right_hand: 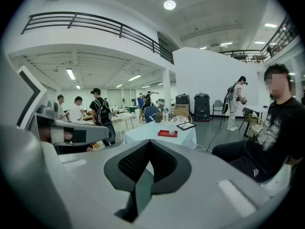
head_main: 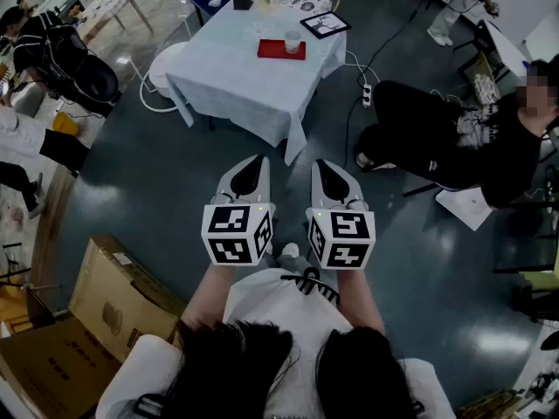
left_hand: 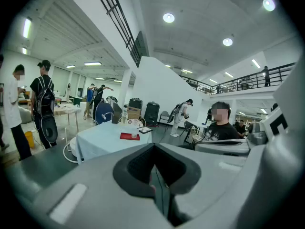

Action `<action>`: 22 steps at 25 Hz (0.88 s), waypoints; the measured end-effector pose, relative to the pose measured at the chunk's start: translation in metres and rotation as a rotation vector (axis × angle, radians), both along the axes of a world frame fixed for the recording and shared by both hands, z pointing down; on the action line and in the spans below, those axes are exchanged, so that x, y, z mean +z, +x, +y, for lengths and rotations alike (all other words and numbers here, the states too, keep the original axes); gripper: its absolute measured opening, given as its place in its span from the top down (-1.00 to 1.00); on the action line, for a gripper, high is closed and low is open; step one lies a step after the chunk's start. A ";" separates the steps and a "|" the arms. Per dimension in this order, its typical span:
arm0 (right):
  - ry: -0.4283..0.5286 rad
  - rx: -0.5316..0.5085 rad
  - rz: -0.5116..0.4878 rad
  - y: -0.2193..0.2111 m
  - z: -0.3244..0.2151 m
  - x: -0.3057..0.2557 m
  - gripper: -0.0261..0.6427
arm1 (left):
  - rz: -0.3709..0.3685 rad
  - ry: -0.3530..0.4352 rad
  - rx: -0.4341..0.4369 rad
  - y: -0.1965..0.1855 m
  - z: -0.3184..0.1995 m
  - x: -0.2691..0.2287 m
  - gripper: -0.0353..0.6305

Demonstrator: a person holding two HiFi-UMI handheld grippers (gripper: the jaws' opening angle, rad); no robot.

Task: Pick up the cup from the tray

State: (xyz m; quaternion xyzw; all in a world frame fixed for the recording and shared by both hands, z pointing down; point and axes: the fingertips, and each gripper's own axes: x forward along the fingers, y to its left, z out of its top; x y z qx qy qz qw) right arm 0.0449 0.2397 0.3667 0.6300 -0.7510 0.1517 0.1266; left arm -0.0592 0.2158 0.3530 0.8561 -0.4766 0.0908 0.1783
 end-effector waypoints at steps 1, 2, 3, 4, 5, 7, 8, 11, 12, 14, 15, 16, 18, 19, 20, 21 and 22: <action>-0.001 -0.002 0.002 0.000 0.001 0.001 0.85 | 0.000 -0.002 0.001 0.000 0.001 0.001 0.89; -0.001 -0.004 0.004 0.000 0.002 0.002 0.85 | 0.000 -0.004 0.001 0.001 0.003 0.003 0.89; -0.001 -0.006 0.006 0.000 0.003 0.002 0.85 | -0.001 -0.005 0.002 0.001 0.004 0.004 0.89; -0.001 -0.007 0.007 0.000 0.004 0.002 0.85 | -0.001 -0.006 0.002 0.002 0.005 0.004 0.89; -0.001 -0.007 0.008 0.001 0.004 0.002 0.85 | -0.002 -0.006 0.003 0.003 0.006 0.005 0.89; 0.000 -0.007 0.008 0.003 0.005 0.002 0.85 | -0.003 -0.005 0.002 0.004 0.007 0.004 0.89; 0.000 -0.007 0.009 0.004 0.005 0.002 0.85 | -0.005 -0.004 0.002 0.005 0.007 0.004 0.89; 0.000 -0.006 0.015 0.005 0.005 0.003 0.85 | -0.010 -0.003 0.000 0.005 0.007 0.004 0.89; -0.002 -0.006 0.015 0.005 0.006 0.003 0.85 | -0.012 -0.004 0.000 0.005 0.007 0.004 0.89; -0.006 -0.005 0.019 0.005 0.008 0.004 0.85 | -0.014 -0.008 -0.001 0.004 0.009 0.005 0.89; -0.008 -0.004 0.019 0.005 0.009 0.004 0.85 | -0.014 -0.011 -0.001 0.004 0.010 0.006 0.89; -0.011 -0.005 0.016 0.005 0.010 0.004 0.85 | -0.015 -0.014 -0.002 0.003 0.011 0.007 0.89; -0.013 -0.010 -0.002 0.004 0.010 0.005 0.85 | -0.019 -0.021 -0.003 0.003 0.013 0.009 0.89; -0.010 -0.012 -0.011 0.005 0.010 0.004 0.85 | -0.020 -0.024 -0.003 0.004 0.013 0.010 0.89; -0.003 -0.012 -0.011 0.006 0.011 0.004 0.85 | -0.021 -0.028 -0.002 0.004 0.014 0.011 0.89; 0.008 -0.009 0.001 0.008 0.011 0.002 0.85 | -0.021 -0.031 -0.003 0.005 0.014 0.012 0.89; 0.019 -0.004 0.020 0.010 0.011 0.001 0.85 | -0.021 -0.033 -0.004 0.006 0.014 0.012 0.89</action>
